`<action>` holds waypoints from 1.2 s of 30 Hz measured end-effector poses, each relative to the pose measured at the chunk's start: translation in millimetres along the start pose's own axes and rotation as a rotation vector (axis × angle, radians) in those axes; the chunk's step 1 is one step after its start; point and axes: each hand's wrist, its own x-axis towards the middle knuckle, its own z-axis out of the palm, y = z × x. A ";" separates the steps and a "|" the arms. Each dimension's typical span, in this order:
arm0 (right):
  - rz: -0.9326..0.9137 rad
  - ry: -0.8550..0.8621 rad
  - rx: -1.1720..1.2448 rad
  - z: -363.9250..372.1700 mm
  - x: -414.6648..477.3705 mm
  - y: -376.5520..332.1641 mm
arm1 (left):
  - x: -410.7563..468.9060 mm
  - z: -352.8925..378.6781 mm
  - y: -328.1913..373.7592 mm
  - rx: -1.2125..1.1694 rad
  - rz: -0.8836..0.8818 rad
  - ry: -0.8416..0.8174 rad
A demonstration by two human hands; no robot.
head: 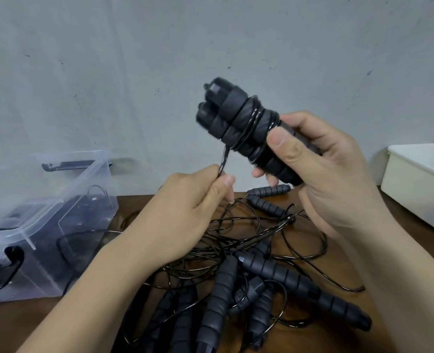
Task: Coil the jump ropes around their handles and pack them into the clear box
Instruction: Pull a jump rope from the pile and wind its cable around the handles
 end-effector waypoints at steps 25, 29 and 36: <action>0.454 -0.691 -0.150 -19.2 -1.9 -18.8 | -5.1 -40.4 3.5 -0.347 0.124 -0.043; 0.400 -0.701 -0.018 -18.4 -3.3 -11.5 | -3.4 -38.2 -2.6 -0.490 0.149 -0.096; 0.246 -0.575 0.341 -21.3 -0.7 -14.7 | -2.9 -25.5 14.6 -0.041 0.217 0.017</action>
